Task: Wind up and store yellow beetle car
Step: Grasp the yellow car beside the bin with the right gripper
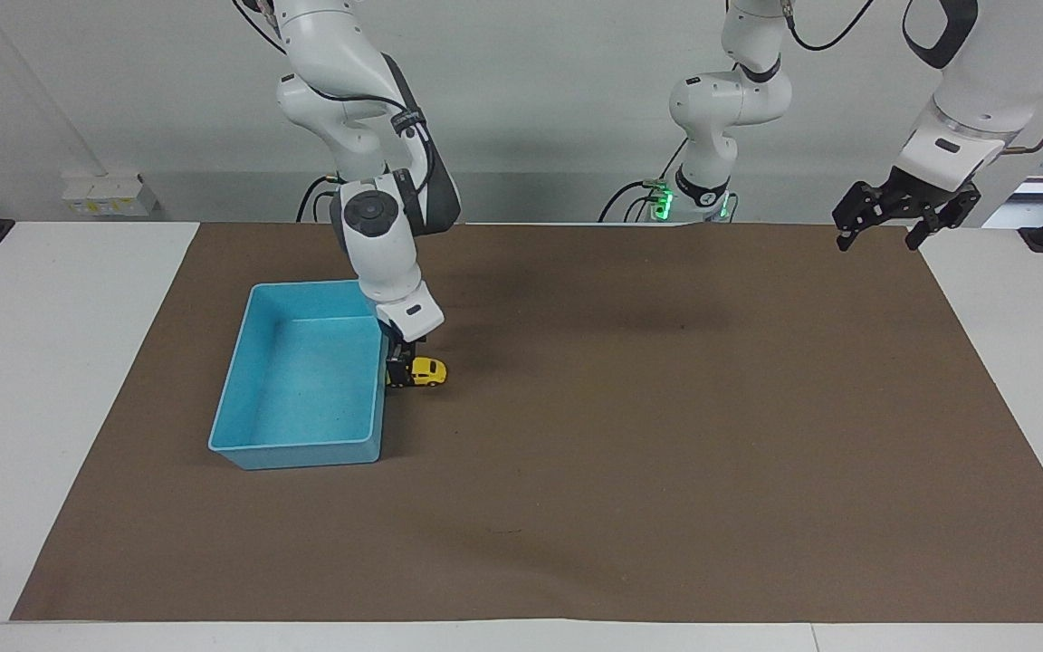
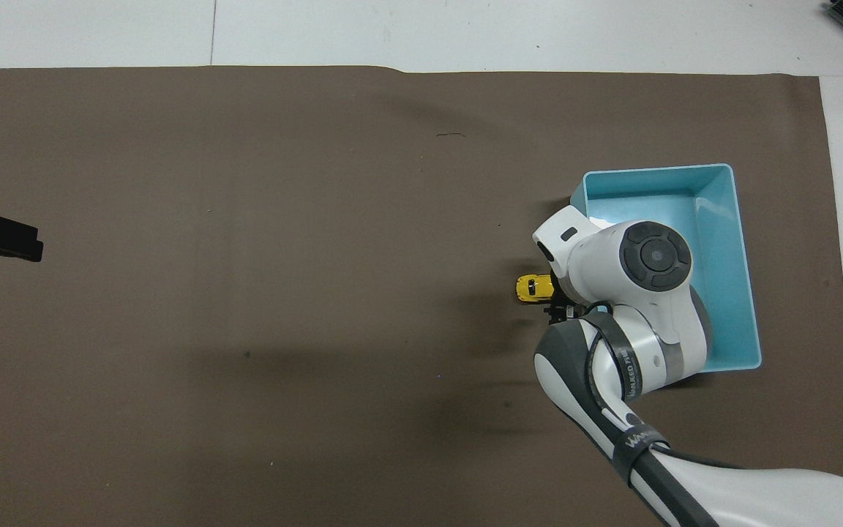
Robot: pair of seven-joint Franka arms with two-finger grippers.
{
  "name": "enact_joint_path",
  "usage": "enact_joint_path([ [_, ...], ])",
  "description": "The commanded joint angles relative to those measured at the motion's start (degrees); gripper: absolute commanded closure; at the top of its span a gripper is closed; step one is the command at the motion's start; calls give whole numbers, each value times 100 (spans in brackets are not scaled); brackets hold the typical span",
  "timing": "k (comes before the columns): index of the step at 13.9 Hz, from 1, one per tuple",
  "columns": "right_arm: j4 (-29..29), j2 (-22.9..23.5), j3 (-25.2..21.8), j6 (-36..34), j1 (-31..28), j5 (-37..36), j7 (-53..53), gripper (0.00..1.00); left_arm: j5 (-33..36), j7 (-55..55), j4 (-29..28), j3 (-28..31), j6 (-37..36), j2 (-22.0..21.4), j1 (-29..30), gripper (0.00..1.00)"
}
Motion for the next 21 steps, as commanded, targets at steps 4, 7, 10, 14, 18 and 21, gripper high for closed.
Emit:
enact_joint_path([
  [4, -128, 72, -7, 236, 6, -72, -34, 57, -57, 39, 106, 24, -115, 42, -2, 0],
  [7, 12, 125, -7, 122, -2, -72, -24, 100, -66, 39, 106, 24, -115, 42, -2, 0],
  [10, 556, 134, 2, -395, 199, -63, 237, 100, -57, 39, 106, 24, -115, 42, -2, 0],
  [14, 1311, 99, 2, -1158, 323, 25, 520, 100, -57, 39, 106, 24, -115, 42, -2, 0],
  [18, 1753, -208, -41, -2276, 87, 16, 188, 100, -66, 39, 106, 24, -115, 42, -2, 0],
  [21, 1736, -507, -42, -2707, -221, 25, -287, 100, -66, 39, 106, 24, -115, 42, -2, 0],
])
